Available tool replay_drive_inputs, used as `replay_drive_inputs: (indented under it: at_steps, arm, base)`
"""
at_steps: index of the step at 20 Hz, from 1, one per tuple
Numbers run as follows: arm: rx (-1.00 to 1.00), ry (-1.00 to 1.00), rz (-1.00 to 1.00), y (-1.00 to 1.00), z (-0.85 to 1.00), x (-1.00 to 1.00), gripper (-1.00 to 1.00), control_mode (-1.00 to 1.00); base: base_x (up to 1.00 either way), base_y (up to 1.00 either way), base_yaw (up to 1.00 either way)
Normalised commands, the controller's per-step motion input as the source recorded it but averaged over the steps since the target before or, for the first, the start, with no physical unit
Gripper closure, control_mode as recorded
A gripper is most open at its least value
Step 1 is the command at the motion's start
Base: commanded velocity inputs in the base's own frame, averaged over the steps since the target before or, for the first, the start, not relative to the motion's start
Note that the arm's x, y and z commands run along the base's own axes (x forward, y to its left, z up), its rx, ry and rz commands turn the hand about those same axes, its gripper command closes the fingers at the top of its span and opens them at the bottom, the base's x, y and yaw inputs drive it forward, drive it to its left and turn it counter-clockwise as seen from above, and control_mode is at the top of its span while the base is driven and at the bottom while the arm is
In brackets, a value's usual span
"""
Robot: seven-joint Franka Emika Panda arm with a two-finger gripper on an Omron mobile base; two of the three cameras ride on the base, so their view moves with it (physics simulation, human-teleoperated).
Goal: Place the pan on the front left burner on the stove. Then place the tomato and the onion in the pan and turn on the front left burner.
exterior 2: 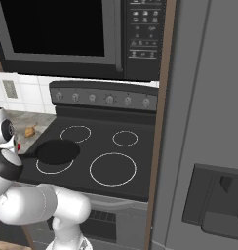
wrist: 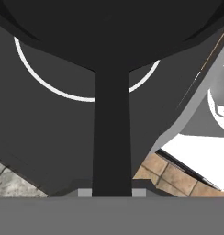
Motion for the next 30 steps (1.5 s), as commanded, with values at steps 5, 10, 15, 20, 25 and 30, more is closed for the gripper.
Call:
replay_drive_inputs:
  at_steps: [5,10,15,20,25,30]
  arm:
    - [0.0,0.0,-0.02,0.0,-0.11,-0.03,1.0,-1.0]
    - [0.0,0.0,-0.01,0.0,-0.15,-0.03,1.0,-1.0]
    - [0.0,0.0,-0.01,0.0,-0.1,0.0,1.0,-1.0]
    - [0.0,0.0,0.0,0.0,-0.06,0.0,1.0,-1.0]
    - [0.0,0.0,0.0,0.0,-0.02,0.0,1.0,-1.0]
    - [0.0,0.0,0.0,0.03,-0.03,0.0,1.0,-1.0]
  base:
    - [0.0,0.0,0.0]
    - [0.0,0.0,0.0]
    - [0.0,0.0,0.0]
    - [0.0,0.0,0.0]
    - [0.0,0.0,0.0]
    - [0.0,0.0,0.0]
